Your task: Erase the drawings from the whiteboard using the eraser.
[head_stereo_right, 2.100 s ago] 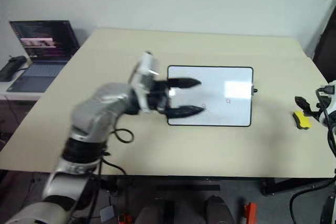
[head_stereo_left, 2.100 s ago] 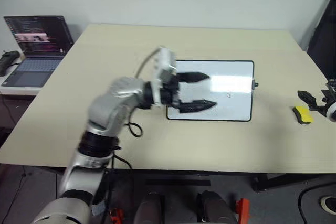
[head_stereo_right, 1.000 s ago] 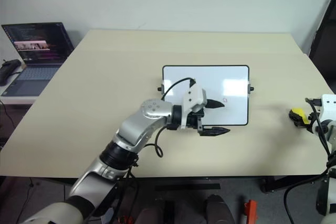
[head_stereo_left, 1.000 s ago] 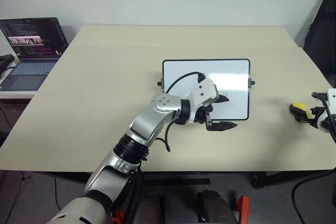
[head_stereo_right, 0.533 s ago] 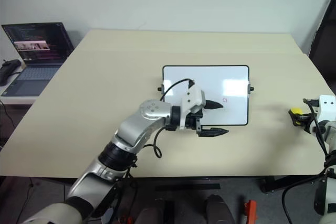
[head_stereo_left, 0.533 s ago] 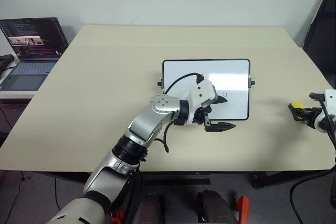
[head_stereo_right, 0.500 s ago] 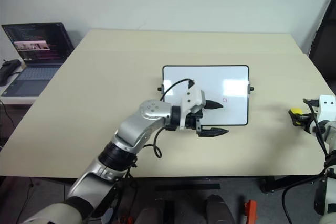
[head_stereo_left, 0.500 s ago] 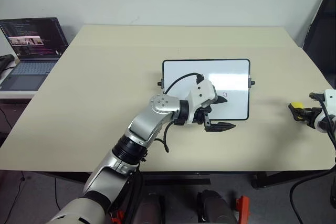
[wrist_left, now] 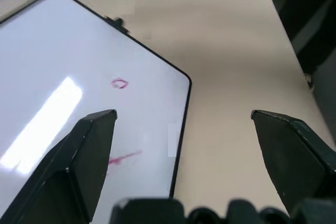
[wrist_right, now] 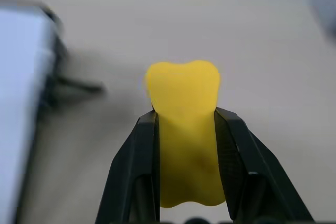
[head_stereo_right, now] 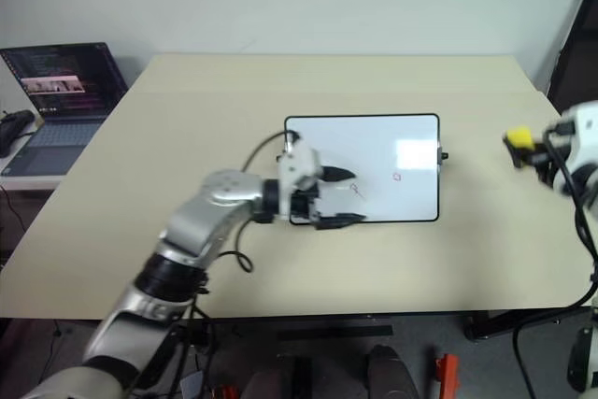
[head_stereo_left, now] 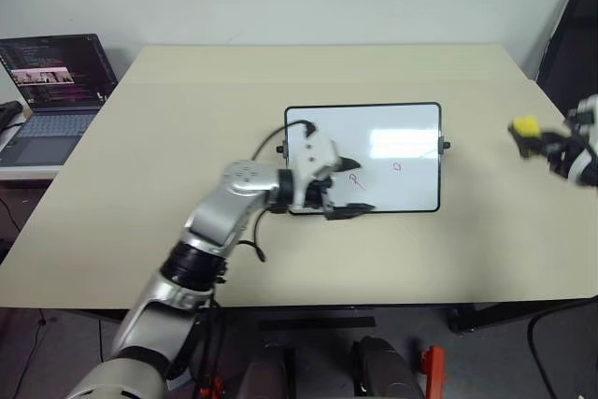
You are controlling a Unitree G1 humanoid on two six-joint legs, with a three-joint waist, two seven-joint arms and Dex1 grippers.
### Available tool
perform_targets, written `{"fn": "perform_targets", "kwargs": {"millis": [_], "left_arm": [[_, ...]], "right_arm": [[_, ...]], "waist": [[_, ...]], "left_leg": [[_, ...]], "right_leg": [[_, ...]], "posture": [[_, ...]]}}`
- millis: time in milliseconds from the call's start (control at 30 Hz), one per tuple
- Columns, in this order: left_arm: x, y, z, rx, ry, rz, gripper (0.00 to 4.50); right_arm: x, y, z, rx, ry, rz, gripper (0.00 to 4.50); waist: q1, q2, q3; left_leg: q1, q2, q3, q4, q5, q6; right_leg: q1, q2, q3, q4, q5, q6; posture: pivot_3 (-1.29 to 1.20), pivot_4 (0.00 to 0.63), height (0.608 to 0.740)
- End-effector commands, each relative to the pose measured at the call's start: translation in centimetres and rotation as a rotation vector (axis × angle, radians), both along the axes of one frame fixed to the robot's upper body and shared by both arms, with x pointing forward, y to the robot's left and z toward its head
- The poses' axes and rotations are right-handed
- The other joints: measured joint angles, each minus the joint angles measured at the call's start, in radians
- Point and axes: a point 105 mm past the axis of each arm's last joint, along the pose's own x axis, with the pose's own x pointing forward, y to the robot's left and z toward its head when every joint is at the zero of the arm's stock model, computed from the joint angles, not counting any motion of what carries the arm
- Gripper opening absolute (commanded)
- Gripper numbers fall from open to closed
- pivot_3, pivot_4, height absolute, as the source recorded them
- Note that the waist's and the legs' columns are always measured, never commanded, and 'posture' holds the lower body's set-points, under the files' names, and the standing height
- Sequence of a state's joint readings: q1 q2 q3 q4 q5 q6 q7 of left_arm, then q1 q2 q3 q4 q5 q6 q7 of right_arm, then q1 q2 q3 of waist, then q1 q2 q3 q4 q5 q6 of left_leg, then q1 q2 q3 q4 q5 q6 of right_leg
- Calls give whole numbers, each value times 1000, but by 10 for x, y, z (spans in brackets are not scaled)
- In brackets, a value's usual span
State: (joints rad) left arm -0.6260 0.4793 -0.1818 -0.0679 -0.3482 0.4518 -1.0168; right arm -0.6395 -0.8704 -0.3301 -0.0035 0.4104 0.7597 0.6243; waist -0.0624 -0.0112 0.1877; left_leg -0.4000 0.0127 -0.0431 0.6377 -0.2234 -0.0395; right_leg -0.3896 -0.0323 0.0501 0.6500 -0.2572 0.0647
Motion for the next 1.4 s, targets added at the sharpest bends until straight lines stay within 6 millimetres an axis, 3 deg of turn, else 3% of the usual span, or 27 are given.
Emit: {"fn": "perform_targets", "kwargs": {"millis": [33,133,200,333,533,833,1100,1200,1300,1400], "left_arm": [[-10,41,17,-64,-50,32,4500],[-14,77,2,-29,-36,125,4500],[-14,94,-8,-20,-39,191,4500],[-21,100,-31,31,-50,231,4500],[-27,89,-31,-12,-54,249,4500],[-29,88,-25,-16,-57,250,4500],[-27,91,-23,-7,-61,254,4500],[-27,91,-23,-1,-54,251,4500],[-26,91,-23,4,-55,252,4500],[-23,91,-21,6,-56,251,4500]], "right_arm": [[-9,84,25,-28,-99,259,1094],[-13,160,16,-66,-116,482,1093],[-15,197,1,-110,-111,571,1093],[-11,232,-50,-350,-86,643,1092],[4,231,-95,-499,-51,642,1092],[25,224,-137,-562,24,617,1090],[12,228,-191,-625,168,666,1090],[2,224,-215,-623,252,701,1089],[0,220,-225,-611,278,689,1087],[6,216,-214,-567,248,666,1086]], "waist": [[2,-2,0],[4,-3,-1],[6,-3,-1],[43,-4,0],[59,-6,-1],[28,-6,-1],[22,-7,-2],[22,-7,-3],[21,-9,-4],[22,-10,-5]], "left_leg": [[0,1,0,-1,0,0],[0,2,-1,-1,0,0],[0,2,-2,-2,0,0],[-5,0,-5,-2,0,0],[-19,-2,-6,5,0,0],[-14,0,-7,6,0,0],[-7,1,-6,6,0,0],[6,2,-7,5,0,0],[11,2,-7,5,0,0],[19,3,-7,5,0,0]], "right_leg": [[0,1,0,0,0,0],[0,1,-2,0,0,-2],[0,1,-3,0,1,-7],[-3,-3,-7,-2,1,-7],[-15,-5,-9,1,3,-6],[-16,-1,-8,14,1,-10],[-11,2,-7,15,1,-11],[2,2,-7,13,-4,-14],[7,2,-7,14,-6,-15],[12,2,-6,13,-6,-15]], "posture": [[0,150,740],[0,150,740],[0,150,740],[0,150,740],[0,150,740],[0,150,740],[0,150,740],[0,150,740],[0,150,740],[0,150,740]]}}
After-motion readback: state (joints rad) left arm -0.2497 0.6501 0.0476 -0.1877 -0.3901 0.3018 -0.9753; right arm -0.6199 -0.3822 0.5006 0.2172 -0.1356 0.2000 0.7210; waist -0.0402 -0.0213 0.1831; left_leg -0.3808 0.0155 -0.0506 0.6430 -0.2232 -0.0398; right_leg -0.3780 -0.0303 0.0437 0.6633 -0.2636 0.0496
